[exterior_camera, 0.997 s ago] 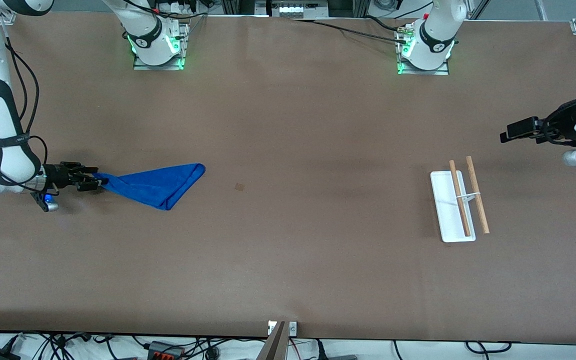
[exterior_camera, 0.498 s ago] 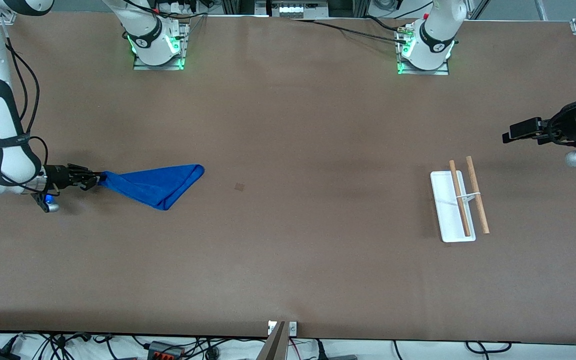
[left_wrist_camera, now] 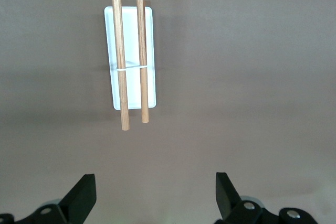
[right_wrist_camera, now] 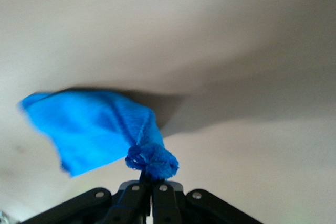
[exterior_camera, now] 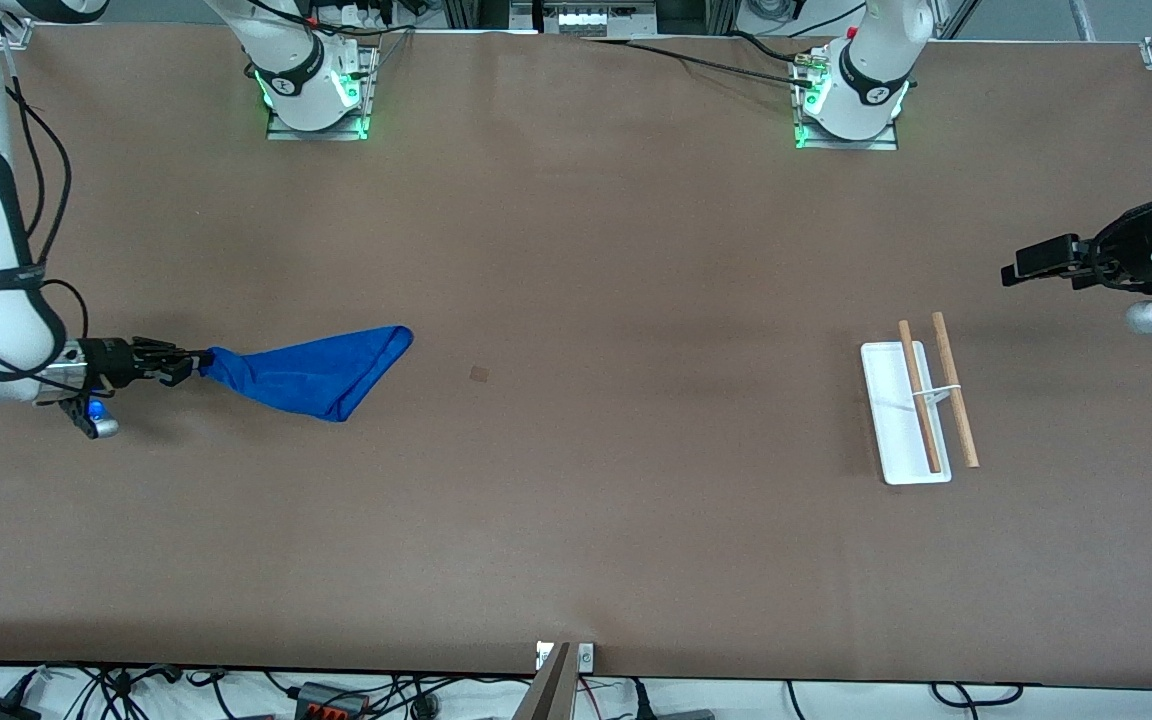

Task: Pass towel and hang on rack
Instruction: 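Lift the blue towel with the right gripper toward the table's middle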

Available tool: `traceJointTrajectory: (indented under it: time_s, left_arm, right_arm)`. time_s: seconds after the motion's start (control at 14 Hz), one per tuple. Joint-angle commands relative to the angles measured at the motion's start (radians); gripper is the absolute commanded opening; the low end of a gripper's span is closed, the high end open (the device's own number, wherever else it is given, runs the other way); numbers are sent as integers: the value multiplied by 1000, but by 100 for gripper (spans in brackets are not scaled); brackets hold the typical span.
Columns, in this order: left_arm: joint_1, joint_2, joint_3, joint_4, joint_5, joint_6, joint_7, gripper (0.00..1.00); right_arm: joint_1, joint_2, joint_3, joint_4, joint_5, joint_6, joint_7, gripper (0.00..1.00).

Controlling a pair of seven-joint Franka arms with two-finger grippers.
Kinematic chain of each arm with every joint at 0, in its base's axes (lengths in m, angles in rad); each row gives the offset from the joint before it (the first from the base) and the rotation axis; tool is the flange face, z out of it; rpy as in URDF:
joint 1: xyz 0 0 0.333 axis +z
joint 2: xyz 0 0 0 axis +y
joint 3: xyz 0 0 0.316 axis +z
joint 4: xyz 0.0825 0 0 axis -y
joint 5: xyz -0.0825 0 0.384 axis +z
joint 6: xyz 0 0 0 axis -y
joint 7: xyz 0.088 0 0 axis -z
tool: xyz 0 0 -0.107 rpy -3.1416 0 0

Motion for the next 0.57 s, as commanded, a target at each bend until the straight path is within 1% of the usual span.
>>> traceJointTrajectory:
  time_s: [0.0, 0.07, 0.14, 0.21, 0.36, 0.5]
  left_arm:
    - [6, 5, -4, 20, -17, -16, 23, 100]
    - [5, 5, -3, 20, -17, -16, 19, 100]
    - [5, 5, -4, 20, -17, -16, 22, 100]
    - [5, 5, -4, 20, -16, -16, 22, 100]
    - [5, 5, -4, 20, -14, -16, 20, 100]
    - [2, 5, -4, 20, -11, -16, 20, 100]
  right_arm:
    - [72, -13, 3, 152, 7, -132, 7, 0]
    - [96, -13, 9, 194, 9, -158, -8, 0]
    - [116, -13, 30, 231, 16, -193, -11, 0]
    - [121, -13, 69, 251, 18, -212, -7, 0]
    - [120, -13, 215, 296, 18, -203, 1, 0]
    - [120, -13, 344, 350, 20, -203, 15, 0]
